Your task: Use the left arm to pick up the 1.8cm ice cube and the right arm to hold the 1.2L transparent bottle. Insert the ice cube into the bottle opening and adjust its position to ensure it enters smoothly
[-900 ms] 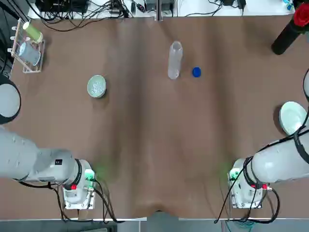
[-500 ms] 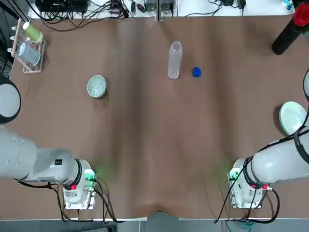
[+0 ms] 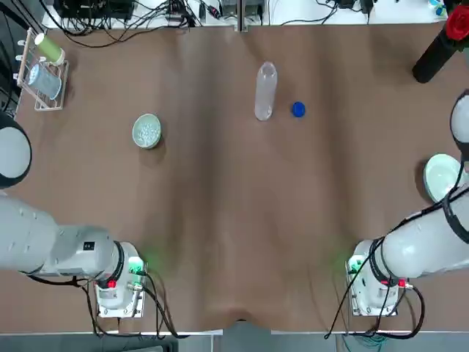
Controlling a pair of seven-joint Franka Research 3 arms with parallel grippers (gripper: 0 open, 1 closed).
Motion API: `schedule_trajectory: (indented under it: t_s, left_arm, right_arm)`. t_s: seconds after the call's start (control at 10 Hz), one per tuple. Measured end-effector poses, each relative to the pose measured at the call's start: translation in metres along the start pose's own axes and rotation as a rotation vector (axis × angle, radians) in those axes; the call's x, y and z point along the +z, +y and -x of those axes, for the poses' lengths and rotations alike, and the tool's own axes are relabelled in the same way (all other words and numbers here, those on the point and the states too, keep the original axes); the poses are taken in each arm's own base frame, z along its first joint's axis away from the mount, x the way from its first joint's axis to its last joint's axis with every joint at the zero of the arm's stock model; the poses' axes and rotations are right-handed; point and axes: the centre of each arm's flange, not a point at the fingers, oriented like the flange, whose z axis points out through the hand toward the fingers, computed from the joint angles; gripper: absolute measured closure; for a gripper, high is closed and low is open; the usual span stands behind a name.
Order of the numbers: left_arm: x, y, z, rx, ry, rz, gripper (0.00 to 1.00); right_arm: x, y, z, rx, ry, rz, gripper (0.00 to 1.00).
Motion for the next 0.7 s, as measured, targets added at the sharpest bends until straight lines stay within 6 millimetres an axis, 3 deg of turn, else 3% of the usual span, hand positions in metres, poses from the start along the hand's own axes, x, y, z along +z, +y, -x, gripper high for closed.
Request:
schedule_trajectory:
  t_s: [0.2, 0.7]
  left_arm:
    - [0.03, 0.0, 0.008, -0.001, -0.015, -0.001, 0.0]
    - [0.107, 0.008, 0.038, 0.012, -0.078, -0.005, 0.0]
  right_arm:
    - [0.042, -0.017, -0.015, -0.139, 0.012, -0.065, 0.0]
    - [0.141, -0.018, -0.005, -0.495, 0.099, -0.405, 0.01]
